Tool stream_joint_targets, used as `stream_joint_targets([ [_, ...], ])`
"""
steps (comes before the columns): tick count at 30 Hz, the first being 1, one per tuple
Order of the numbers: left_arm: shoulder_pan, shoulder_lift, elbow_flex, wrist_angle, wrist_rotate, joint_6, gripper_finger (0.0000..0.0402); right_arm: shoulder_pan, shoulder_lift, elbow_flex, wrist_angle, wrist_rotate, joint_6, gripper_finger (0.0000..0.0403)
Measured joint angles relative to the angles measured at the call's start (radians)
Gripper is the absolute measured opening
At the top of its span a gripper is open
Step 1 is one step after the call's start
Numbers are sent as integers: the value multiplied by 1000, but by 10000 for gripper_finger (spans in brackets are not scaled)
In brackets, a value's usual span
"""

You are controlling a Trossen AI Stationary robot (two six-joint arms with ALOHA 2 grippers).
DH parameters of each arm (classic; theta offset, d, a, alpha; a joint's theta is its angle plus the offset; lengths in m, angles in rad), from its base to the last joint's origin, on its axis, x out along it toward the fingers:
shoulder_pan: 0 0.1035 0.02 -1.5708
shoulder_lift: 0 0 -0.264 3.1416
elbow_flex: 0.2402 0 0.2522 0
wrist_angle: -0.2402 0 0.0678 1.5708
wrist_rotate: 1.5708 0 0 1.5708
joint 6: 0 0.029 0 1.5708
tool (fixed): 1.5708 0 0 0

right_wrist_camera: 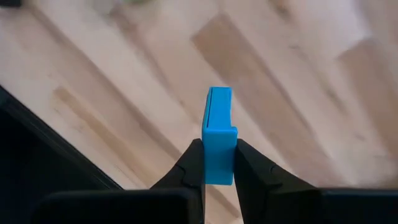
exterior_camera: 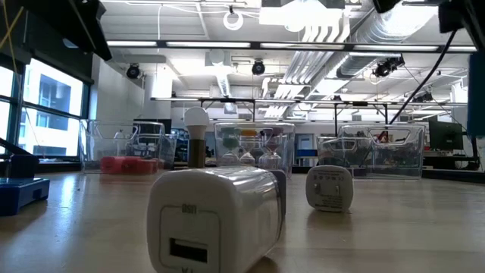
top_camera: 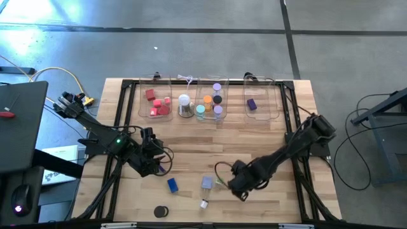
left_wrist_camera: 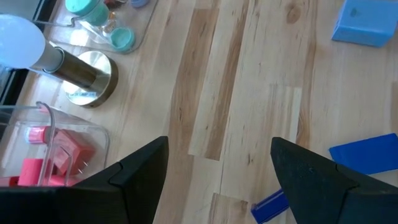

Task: Pick & Place Office items
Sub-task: Put the light blue digital clock into the right transparent bin

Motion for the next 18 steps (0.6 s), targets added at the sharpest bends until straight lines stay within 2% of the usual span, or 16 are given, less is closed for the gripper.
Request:
stream_joint_targets([
  [9, 0, 0, 0, 0, -4, 11, 273, -159, -147, 0, -151, 35, -153, 44],
  [18, 0, 0, 0, -1, -7, 20, 273, -404, -254, 0, -292, 111, -381, 45],
])
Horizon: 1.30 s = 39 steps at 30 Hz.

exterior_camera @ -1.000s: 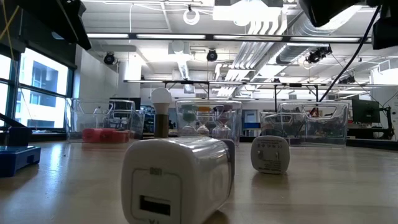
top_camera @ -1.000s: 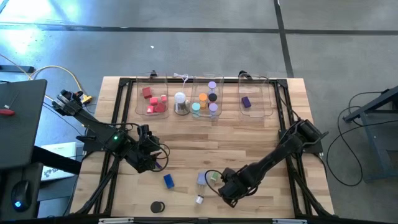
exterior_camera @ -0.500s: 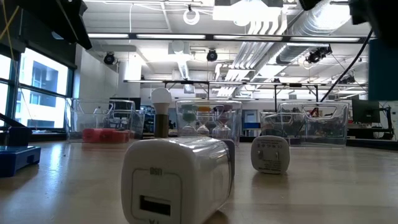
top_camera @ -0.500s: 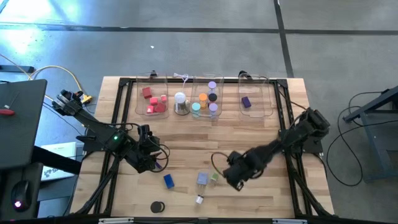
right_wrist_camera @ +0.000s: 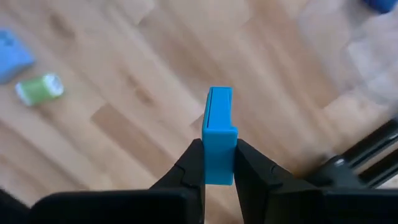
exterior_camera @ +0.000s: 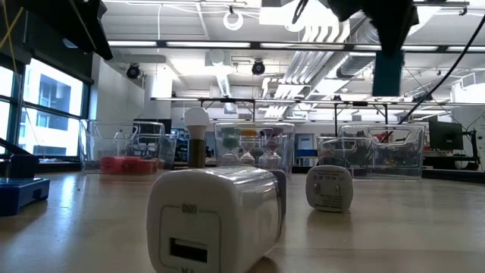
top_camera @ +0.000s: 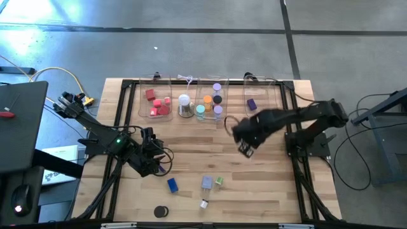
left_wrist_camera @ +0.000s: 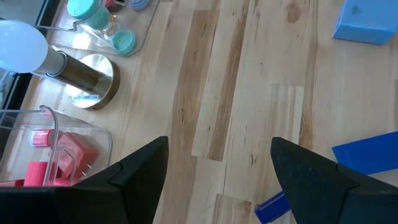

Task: Pick & Place Office items
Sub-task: Put the light blue digital clock into the right transparent bin

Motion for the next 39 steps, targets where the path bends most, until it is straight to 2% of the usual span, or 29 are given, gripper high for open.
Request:
stream_joint_targets([
  [8, 27, 0, 0, 0, -1, 6, 273, -274, -36, 0, -11, 37, -261, 45],
  [14, 78, 0, 0, 0, -1, 68, 273, -479, -38, 0, -12, 79, -415, 45],
  [25, 192, 0, 0, 0, 0, 114, 273, -854, -36, 0, 58, 97, -576, 45],
  [32, 236, 0, 0, 0, 0, 115, 273, -969, 40, 0, 174, 38, -637, 45],
  [39, 246, 0, 0, 0, 0, 114, 273, -1012, 147, 0, 186, 74, -643, 45],
])
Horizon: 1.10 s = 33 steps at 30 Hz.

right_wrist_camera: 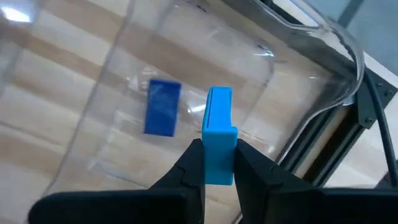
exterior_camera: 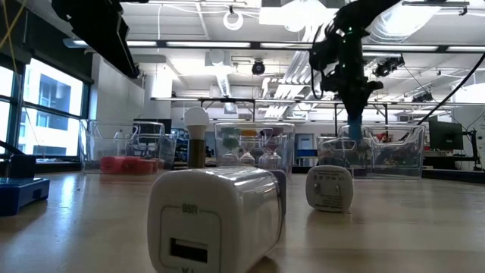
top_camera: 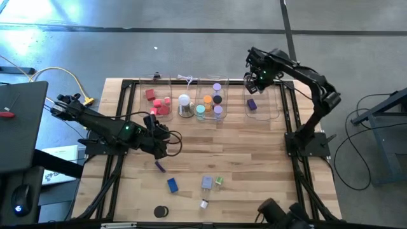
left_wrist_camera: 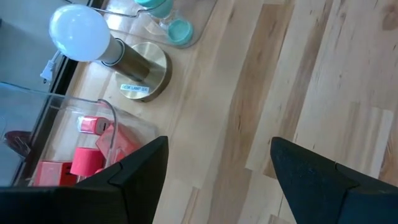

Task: Pick & Place Office items
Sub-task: Put the light blue digital clock into the right transparent bin

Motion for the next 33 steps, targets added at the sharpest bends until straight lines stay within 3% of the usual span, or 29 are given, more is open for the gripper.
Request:
stream_joint_targets([
  [11, 0, 0, 0, 0, 0, -1, 273, -22, 75, -8, 22, 20, 29, 45],
  [26, -2, -1, -26, 33, 8, -6, 273, -45, 76, -206, 160, -10, 55, 52],
  [33, -11, 0, -26, 42, 11, -11, 273, -50, 77, -214, 171, 116, 160, 100],
])
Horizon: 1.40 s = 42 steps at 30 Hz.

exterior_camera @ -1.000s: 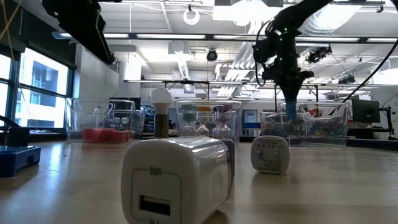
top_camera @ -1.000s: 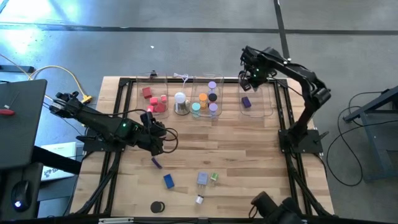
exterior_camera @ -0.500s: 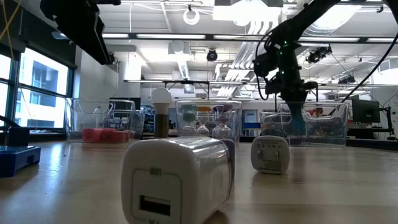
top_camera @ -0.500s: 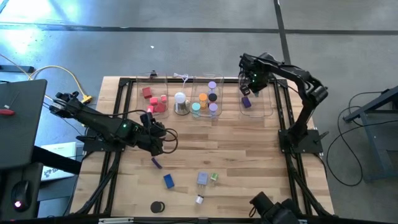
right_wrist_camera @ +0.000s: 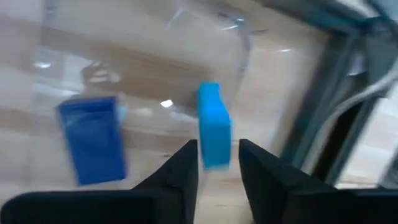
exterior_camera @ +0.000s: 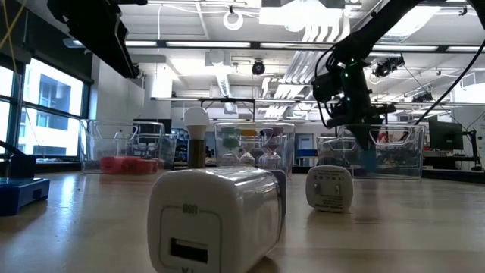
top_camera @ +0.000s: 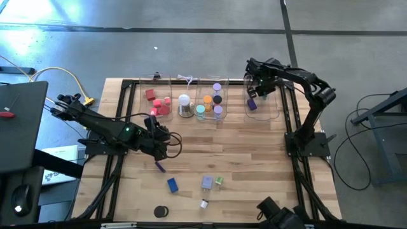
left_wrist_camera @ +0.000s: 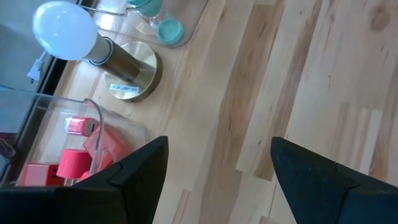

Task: Pick & Place Office items
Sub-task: Put the light blue digital clock into the right transparent bin, then put the green charger adapter into the left transparent bin

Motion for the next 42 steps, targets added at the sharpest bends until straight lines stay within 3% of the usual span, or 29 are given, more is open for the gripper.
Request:
stream_joint_targets([
  [12, 0, 0, 0, 15, -1, -2, 273, 10, -13, 0, -4, 44, -31, 168],
  [22, 0, 0, 0, 14, -1, -2, 273, 80, -246, 1, 11, 168, -51, 178],
  [26, 0, 0, 0, 17, -1, -2, 273, 152, -389, 2, 21, 95, -114, 178],
  [33, 0, 0, 0, 46, -2, -2, 273, 323, -592, 2, 135, -214, -108, 178],
  [42, 1, 0, 0, 59, 16, -2, 273, 537, -653, 2, 339, -261, 27, 178],
])
